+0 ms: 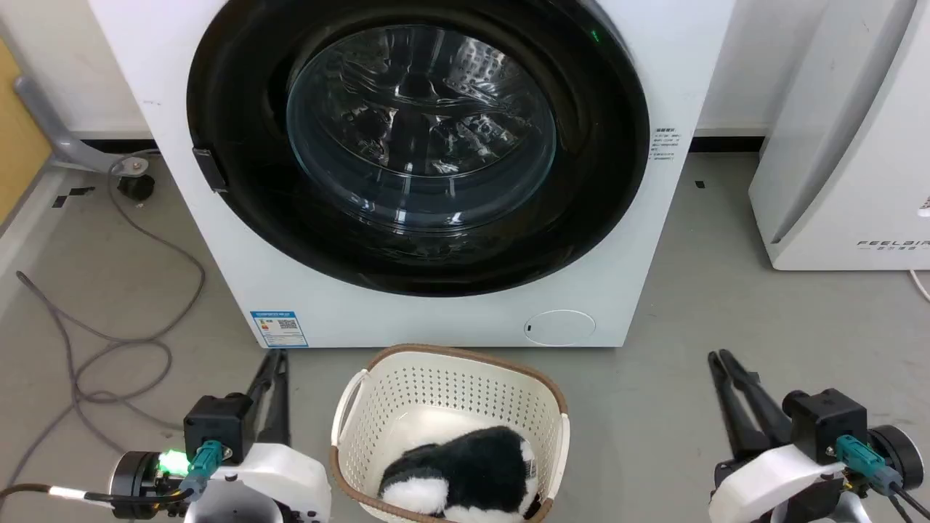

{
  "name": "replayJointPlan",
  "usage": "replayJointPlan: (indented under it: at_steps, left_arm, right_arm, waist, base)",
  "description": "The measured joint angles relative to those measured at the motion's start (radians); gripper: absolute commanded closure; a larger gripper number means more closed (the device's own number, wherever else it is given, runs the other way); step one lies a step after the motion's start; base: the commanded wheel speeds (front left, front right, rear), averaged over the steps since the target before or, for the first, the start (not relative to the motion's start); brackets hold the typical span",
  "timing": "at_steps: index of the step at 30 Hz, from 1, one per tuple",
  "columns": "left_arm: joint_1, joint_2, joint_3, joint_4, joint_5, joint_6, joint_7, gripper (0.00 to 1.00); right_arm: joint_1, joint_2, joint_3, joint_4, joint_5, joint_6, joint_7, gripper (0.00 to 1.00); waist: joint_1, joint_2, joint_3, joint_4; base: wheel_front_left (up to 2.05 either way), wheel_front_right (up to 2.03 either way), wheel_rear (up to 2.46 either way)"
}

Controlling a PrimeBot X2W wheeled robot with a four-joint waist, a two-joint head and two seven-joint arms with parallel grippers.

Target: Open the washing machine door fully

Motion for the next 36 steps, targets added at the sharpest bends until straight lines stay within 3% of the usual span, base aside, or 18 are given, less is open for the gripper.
replayJointPlan:
  at_steps: [10,11,12,21,36]
  left_arm:
    - [0.000,0.000,-0.016,0.006,-0.001,0.001,-0.010,0.00]
    - [0.000,0.000,-0.017,0.006,-0.002,0.001,-0.011,0.00]
    - [0.000,0.000,-0.019,0.007,-0.006,0.001,-0.011,0.00]
    - [0.000,0.000,-0.035,0.015,-0.027,0.003,-0.029,0.00]
    - [-0.002,0.000,-0.061,0.021,-0.050,0.013,-0.063,0.00]
  right_arm:
    - [0.000,0.000,-0.004,0.004,0.008,-0.001,-0.006,0.00]
    - [0.000,0.000,-0.005,0.005,0.011,-0.001,-0.010,0.69]
    - [0.000,0.000,-0.006,0.006,0.011,-0.001,-0.011,1.00]
    - [0.002,0.000,-0.015,0.018,0.102,-0.001,-0.030,1.00]
    - [-0.002,0.000,-0.045,0.034,0.443,-0.001,-0.061,1.00]
  waist:
    - [0.0000,0.0000,0.000,-0.001]
    - [0.0000,0.0000,0.000,-0.002]
    - [0.0000,0.0000,0.000,-0.002]
    - [0.0000,0.0000,0.000,-0.004]
    - [0.0000,0.0000,0.009,-0.012]
  base:
    - [0.00,0.00,0.00]
    - [0.00,0.00,0.00]
    - [0.00,0.00,0.00]
    - [0.00,0.00,0.00]
    - [0.00,0.00,0.00]
